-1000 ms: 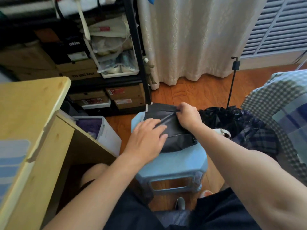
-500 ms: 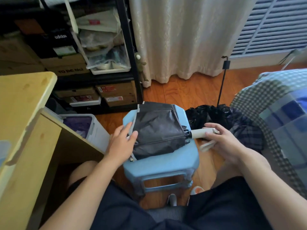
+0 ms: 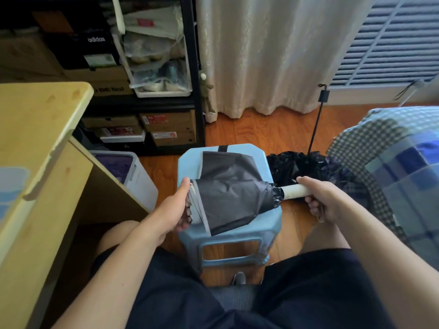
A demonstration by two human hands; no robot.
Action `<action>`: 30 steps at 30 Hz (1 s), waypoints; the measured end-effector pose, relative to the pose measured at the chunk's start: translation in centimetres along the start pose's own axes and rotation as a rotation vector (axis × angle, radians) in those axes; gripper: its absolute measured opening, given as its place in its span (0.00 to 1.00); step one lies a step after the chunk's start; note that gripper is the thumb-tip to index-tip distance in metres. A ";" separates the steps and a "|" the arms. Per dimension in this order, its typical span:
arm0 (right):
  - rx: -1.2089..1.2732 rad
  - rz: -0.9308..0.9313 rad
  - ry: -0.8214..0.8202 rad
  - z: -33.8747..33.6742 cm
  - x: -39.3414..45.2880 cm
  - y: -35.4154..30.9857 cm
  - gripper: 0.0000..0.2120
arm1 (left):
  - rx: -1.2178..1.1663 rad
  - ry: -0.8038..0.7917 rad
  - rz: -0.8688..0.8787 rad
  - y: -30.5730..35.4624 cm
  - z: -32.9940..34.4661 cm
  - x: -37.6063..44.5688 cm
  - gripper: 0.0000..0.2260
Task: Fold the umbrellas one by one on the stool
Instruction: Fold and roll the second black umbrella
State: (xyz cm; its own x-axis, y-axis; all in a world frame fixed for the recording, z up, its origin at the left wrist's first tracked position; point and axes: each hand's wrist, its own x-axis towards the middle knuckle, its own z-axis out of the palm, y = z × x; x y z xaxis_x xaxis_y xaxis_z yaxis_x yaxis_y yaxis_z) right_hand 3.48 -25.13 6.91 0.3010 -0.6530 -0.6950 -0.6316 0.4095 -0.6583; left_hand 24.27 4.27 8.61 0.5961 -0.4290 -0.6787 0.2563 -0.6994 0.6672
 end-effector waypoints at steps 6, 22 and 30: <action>-0.078 -0.001 0.078 1.0 1.0 -0.2 0.24 | 0.203 0.144 0.011 0.4 0.6 1.0 0.33; -0.558 -1.064 0.157 7.9 -4.4 2.9 0.09 | 0.349 0.361 0.301 -2.3 5.2 -5.4 0.18; -0.572 -0.913 0.119 7.6 -4.8 2.0 0.11 | 0.275 0.444 0.276 -2.0 5.6 -5.5 0.12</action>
State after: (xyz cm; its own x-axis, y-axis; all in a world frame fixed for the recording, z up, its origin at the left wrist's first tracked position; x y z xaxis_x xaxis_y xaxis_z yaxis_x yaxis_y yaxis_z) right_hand 6.19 -16.38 6.71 0.7749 -0.6308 0.0416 -0.4529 -0.5999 -0.6595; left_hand 16.23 4.77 9.30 0.8895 -0.3767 -0.2584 -0.1243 -0.7440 0.6565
